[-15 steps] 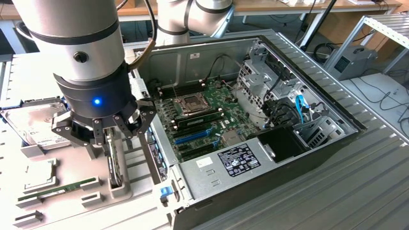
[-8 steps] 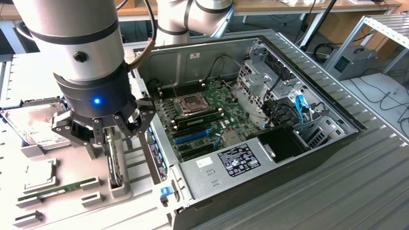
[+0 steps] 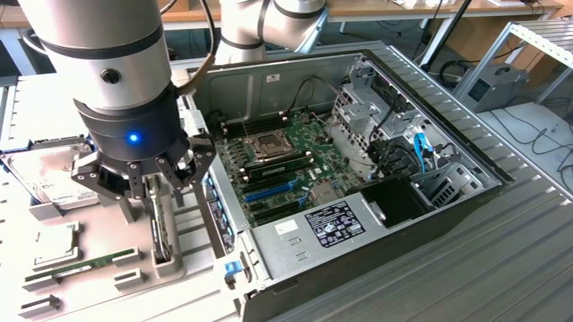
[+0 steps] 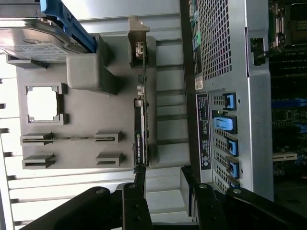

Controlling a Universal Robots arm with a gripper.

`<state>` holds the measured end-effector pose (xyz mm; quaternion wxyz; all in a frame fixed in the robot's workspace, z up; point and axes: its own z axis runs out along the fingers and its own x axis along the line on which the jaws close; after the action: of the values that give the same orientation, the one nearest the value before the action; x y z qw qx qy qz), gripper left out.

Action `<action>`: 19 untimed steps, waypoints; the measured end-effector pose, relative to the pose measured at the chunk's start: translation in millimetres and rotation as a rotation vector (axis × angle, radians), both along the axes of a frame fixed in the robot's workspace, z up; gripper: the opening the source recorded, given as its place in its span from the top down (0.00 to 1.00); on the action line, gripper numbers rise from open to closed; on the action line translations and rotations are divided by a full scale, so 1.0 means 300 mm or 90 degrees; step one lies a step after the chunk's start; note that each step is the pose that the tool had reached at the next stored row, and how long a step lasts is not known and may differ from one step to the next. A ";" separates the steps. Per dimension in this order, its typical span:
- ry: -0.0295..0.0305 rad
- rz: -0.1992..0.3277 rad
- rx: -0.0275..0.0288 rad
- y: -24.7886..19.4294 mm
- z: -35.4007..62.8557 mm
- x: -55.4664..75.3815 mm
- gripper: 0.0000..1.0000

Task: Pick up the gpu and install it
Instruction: 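Pick up the gpu and move the gpu toward the slot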

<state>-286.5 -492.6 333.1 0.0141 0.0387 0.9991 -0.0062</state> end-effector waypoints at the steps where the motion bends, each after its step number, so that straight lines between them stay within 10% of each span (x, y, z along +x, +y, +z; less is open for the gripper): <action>1: 0.0000 0.000 0.0001 0.004 -0.001 -0.001 0.58; 19: 0.0000 0.000 0.0001 0.015 -0.019 -0.038 0.58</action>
<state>-297.9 -488.2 327.4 0.0141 0.0387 0.9991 -0.0062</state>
